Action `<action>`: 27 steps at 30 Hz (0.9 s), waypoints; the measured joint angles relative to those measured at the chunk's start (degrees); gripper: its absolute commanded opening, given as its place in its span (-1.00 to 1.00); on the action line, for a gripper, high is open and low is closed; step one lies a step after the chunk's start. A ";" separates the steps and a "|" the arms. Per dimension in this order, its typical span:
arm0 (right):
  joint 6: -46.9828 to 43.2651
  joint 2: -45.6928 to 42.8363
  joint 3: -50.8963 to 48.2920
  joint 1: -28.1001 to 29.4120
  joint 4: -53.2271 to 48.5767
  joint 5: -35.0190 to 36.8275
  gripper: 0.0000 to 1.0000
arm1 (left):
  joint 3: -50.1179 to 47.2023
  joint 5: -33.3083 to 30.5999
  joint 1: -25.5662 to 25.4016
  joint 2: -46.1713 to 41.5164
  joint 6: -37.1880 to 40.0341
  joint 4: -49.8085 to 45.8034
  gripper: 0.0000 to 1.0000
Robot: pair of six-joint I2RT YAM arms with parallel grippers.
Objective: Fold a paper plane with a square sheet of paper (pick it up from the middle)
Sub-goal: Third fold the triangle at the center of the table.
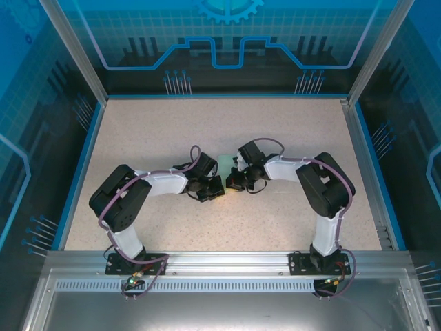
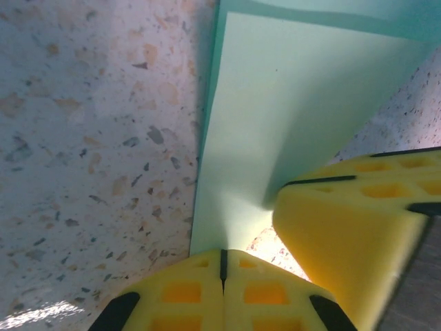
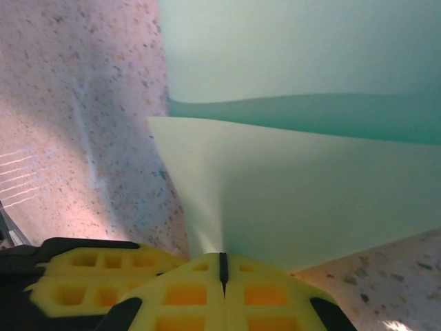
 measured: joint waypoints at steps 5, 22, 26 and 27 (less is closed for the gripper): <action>-0.90 0.87 -0.13 -0.48 0.44 -0.81 -1.00 | -0.13 0.00 0.00 0.00 -0.07 0.22 -1.00; -6.34 1.97 1.09 -11.91 -0.04 -2.29 -1.00 | -0.11 0.04 0.00 0.22 -0.04 0.17 -1.00; -6.47 2.54 2.69 -14.40 -1.29 -0.90 -1.00 | -0.07 0.04 0.00 0.22 0.11 0.09 -1.00; -6.45 2.54 2.99 -14.71 -1.66 -0.44 -1.00 | -0.02 0.04 0.00 0.22 0.13 0.04 -1.00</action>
